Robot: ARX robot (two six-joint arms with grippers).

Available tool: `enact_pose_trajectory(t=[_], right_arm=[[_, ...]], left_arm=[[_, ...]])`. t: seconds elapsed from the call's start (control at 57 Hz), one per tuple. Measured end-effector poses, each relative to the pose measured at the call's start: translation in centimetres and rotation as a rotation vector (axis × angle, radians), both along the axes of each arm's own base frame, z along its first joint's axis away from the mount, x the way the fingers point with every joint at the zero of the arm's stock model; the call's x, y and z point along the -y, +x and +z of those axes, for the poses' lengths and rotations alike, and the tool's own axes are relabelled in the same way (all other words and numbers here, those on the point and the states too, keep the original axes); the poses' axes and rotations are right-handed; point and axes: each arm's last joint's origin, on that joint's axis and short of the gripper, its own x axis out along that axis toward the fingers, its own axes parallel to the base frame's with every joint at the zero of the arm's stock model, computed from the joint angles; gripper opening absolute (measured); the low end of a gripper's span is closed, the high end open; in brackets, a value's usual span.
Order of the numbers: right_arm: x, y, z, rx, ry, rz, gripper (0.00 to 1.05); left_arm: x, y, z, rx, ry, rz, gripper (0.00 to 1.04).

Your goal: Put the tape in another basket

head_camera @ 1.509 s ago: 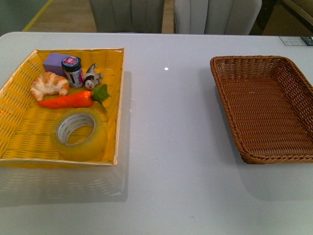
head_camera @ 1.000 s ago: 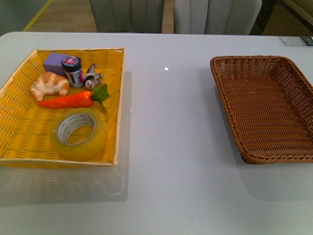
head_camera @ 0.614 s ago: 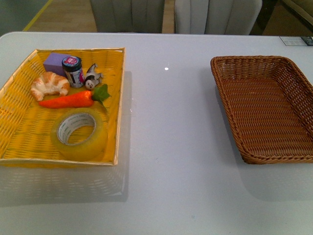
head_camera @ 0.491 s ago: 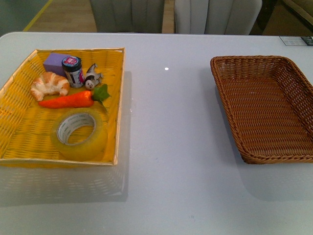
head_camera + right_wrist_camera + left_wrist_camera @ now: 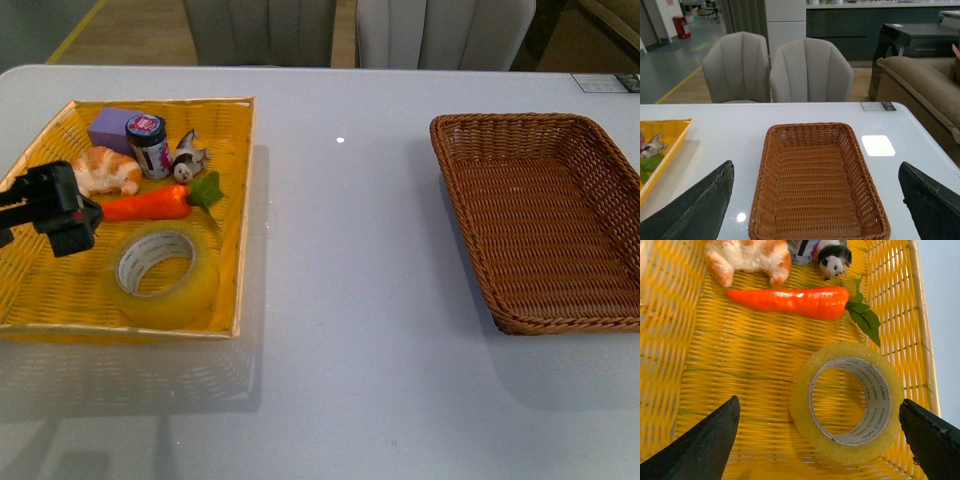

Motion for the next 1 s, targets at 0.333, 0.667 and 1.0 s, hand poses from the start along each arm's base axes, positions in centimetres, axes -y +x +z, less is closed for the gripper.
enact_pose_trajectory(t=[0.333,0.667,1.0], right_arm=[[0.0,0.0,0.0,0.0,0.0,0.0,0.96],[0.0,0.0,0.0,0.0,0.0,0.0,0.96],[0.0,0.0,0.0,0.0,0.0,0.0,0.96]], left_arm=[[-0.5,3.0,-4.4,-0.072,0.098,-0.098,0.96],[-0.9,4.0,-6.8,-0.106,0.137,-0.138,0.96],[-0.4,4.8,-7.1,-0.104,0.17,-0.163,0.77]])
